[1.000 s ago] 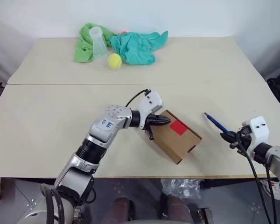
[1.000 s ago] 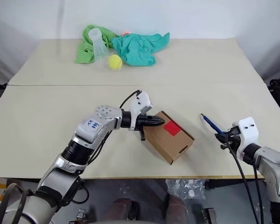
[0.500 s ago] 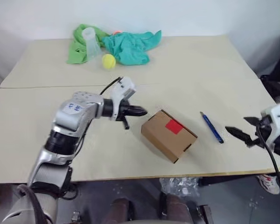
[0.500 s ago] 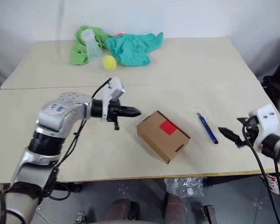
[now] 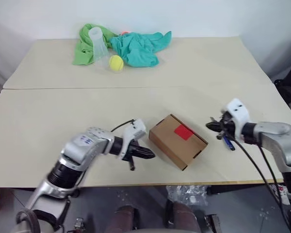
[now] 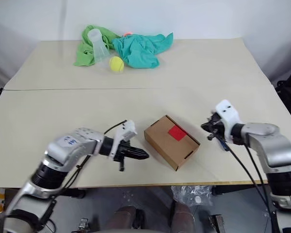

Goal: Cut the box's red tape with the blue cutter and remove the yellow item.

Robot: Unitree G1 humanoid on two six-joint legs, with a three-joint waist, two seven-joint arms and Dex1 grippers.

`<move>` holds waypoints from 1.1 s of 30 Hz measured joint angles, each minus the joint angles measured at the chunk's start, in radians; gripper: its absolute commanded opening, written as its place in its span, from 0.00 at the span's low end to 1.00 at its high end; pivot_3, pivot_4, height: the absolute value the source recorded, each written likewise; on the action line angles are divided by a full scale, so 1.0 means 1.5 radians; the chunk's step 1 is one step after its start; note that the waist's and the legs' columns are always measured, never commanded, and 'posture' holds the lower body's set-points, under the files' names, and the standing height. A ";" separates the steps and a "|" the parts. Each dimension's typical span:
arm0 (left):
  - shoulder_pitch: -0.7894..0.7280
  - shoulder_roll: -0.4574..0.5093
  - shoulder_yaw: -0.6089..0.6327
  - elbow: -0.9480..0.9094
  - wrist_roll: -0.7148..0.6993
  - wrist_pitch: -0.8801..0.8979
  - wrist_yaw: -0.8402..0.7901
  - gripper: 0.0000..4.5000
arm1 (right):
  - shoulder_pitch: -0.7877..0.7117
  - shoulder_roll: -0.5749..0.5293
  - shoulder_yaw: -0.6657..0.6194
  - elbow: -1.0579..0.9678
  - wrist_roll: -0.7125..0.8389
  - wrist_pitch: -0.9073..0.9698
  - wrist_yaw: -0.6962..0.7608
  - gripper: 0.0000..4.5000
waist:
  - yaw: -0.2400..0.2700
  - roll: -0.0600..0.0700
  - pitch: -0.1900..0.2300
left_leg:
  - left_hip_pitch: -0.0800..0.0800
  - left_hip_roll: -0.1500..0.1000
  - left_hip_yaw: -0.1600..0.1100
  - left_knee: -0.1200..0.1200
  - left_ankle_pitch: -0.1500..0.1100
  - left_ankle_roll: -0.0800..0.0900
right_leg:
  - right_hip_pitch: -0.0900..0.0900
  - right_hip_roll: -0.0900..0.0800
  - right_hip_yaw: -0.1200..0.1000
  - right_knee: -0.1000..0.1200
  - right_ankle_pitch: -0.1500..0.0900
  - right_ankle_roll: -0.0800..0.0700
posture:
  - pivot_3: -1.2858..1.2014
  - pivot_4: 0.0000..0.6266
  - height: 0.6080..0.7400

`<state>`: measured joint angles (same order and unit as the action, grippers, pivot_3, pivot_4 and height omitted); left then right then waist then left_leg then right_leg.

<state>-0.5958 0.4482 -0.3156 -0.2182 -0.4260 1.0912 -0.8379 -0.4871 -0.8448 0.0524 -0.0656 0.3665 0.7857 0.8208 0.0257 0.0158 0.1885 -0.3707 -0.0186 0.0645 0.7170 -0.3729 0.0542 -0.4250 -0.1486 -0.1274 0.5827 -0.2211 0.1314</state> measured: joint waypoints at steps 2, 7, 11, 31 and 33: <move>0.001 -0.008 0.004 0.006 0.010 -0.013 0.032 0.00 | -0.003 -0.001 0.016 -0.008 0.002 0.018 0.018 0.01 | 0.000 0.000 0.000 | 0.000 0.000 0.000 0.000 0.000 0.000 | 0.000 0.000 0.000 0.000 0.000 0.000 | 0.52 0.24 1.00; 0.000 -0.029 0.034 0.054 0.041 -0.054 0.093 0.00 | -0.006 -0.003 0.031 -0.052 0.014 0.075 0.037 0.01 | 0.000 0.000 0.000 | 0.000 0.000 0.000 0.000 0.000 0.000 | 0.000 0.000 0.000 0.000 0.000 0.000 | 0.52 0.24 1.00; -0.014 -0.040 0.043 0.084 0.054 -0.080 0.114 0.00 | -0.011 0.014 0.037 -0.088 0.024 0.107 0.032 0.01 | 0.000 0.000 0.000 | 0.000 0.000 0.000 0.000 0.000 0.000 | 0.000 0.000 0.000 0.000 0.000 0.000 | 0.52 0.24 1.00; -0.089 -0.064 0.060 0.228 0.113 -0.193 0.113 0.00 | -0.053 0.098 0.048 -0.115 0.006 0.178 -0.064 0.01 | -0.001 0.000 0.000 | 0.000 -0.001 0.001 0.000 0.000 0.000 | -0.001 0.000 0.000 0.001 0.000 0.000 | 0.52 0.24 1.00; -0.092 -0.062 0.059 0.229 0.114 -0.196 0.105 0.00 | -0.057 0.098 0.048 -0.110 0.001 0.174 -0.067 0.01 | -0.001 0.000 0.000 | 0.000 -0.001 0.001 0.000 0.000 0.000 | -0.001 0.000 0.000 0.001 0.000 0.000 | 0.52 0.24 1.00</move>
<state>-0.7339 0.3554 -0.2265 0.1256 -0.2556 0.7967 -0.6797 -0.5719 -0.6983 0.1246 -0.2303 0.3681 1.0466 0.7203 0.0236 0.0158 0.1884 -0.3708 -0.0194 0.0655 0.7166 -0.3730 0.0541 -0.4260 -0.1488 -0.1269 0.5835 -0.2210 0.1314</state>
